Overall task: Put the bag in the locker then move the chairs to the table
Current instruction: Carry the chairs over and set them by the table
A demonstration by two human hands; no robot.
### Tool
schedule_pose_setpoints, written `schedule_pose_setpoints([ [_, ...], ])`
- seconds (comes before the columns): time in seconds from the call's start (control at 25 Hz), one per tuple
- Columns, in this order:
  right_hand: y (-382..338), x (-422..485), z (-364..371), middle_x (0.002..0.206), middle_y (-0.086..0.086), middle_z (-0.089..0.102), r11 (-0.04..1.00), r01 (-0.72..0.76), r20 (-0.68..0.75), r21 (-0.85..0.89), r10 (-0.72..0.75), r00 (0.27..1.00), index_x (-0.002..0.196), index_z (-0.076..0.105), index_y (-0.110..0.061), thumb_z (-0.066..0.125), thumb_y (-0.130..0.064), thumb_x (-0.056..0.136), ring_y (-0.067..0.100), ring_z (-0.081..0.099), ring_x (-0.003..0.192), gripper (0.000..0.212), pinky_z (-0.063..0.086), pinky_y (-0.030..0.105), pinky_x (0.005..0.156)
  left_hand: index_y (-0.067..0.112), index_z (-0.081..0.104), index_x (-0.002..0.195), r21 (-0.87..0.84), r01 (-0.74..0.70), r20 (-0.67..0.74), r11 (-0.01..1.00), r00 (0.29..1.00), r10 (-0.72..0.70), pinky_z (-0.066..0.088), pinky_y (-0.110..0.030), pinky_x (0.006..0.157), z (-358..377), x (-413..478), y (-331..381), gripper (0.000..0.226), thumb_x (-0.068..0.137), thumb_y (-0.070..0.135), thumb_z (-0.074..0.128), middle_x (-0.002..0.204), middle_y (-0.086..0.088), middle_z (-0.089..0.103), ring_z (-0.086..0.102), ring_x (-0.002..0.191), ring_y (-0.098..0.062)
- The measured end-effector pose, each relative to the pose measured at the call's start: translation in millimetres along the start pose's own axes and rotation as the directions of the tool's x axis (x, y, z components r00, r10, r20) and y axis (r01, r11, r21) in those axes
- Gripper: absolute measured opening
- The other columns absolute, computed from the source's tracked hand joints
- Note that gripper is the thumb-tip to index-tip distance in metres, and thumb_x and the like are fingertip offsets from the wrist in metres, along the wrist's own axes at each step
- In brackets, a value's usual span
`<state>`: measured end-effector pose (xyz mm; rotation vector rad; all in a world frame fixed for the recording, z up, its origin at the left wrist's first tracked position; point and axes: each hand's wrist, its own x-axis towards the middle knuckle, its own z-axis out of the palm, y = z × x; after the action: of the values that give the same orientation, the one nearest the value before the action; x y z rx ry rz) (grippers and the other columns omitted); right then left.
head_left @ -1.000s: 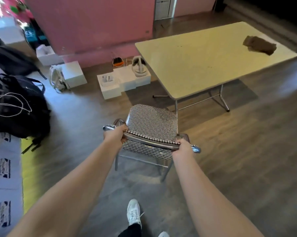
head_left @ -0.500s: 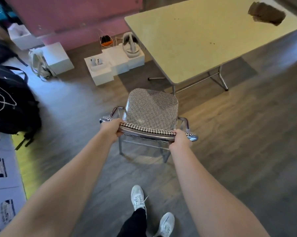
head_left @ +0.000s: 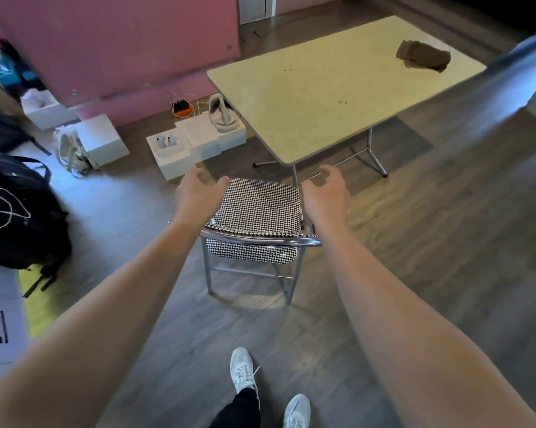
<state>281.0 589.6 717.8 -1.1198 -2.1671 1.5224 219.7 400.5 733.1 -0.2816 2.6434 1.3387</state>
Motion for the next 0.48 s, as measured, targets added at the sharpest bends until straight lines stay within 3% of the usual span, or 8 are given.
schedule_pose_setpoints([
  [0.08,-17.2,-11.3,-34.0,0.11,0.002,0.056,0.957,0.236,0.053,-0.167,-0.23,0.972,0.132,0.047,-0.028,0.058,-0.026,0.089,0.019,0.059,0.098,0.044,0.044,0.026,0.071,0.016,0.046,0.141,0.102,-0.192,-0.013,0.976,0.981,0.195,0.038,-0.031,0.089,-9.6,-31.4,20.6,0.061,0.091,0.046,0.062,0.128,-0.004,0.056,0.049,0.111,-0.018],
  [0.2,-24.1,-22.2,-86.1,0.143,0.009,0.045,0.748,0.515,0.166,-0.419,-0.494,0.853,0.145,0.035,-0.026,0.057,-0.044,0.088,0.03,0.033,0.137,0.063,0.034,0.038,0.104,0.022,0.042,0.144,0.199,-0.439,0.016,0.876,0.896,0.445,0.036,-0.041,0.103,-13.9,-73.5,39.0,0.066,0.089,0.053,0.06,0.147,-0.005,0.046,0.041,0.133,-0.026],
  [0.28,-22.7,-37.4,-124.2,0.162,0.009,0.016,0.583,0.58,0.228,-0.569,-0.565,0.793,0.152,0.018,-0.033,0.05,-0.059,0.088,0.039,0.009,0.148,0.076,0.013,0.051,0.118,0.025,0.037,0.147,0.278,-0.588,0.036,0.759,0.796,0.604,0.036,-0.049,0.109,-11.9,-104.6,49.3,0.077,0.083,0.063,0.058,0.152,-0.008,0.04,0.037,0.137,-0.031],
  [0.36,-14.7,-56.5,-161.8,0.165,0.005,-0.005,0.477,0.599,0.247,-0.643,-0.611,0.752,0.154,0.004,-0.038,0.043,-0.069,0.086,0.039,-0.008,0.149,0.084,-0.001,0.056,0.119,0.027,0.033,0.149,0.332,-0.664,0.059,0.67,0.723,0.688,0.034,-0.057,0.111,-7.1,-136.2,56.3,0.086,0.078,0.072,0.052,0.155,-0.014,0.034,0.033,0.14,-0.036],
  [0.48,3.6,-96.5,-219.9,0.165,0.003,-0.011,0.46,0.56,0.195,-0.688,-0.627,0.755,0.154,-0.001,-0.036,0.039,-0.071,0.087,0.036,-0.013,0.149,0.086,-0.003,0.057,0.119,0.033,0.027,0.151,0.34,-0.741,0.111,0.579,0.643,0.758,0.03,-0.061,0.112,5.2,-186.4,69.6,0.09,0.076,0.079,0.046,0.158,-0.016,0.026,0.027,0.143,-0.039],
])
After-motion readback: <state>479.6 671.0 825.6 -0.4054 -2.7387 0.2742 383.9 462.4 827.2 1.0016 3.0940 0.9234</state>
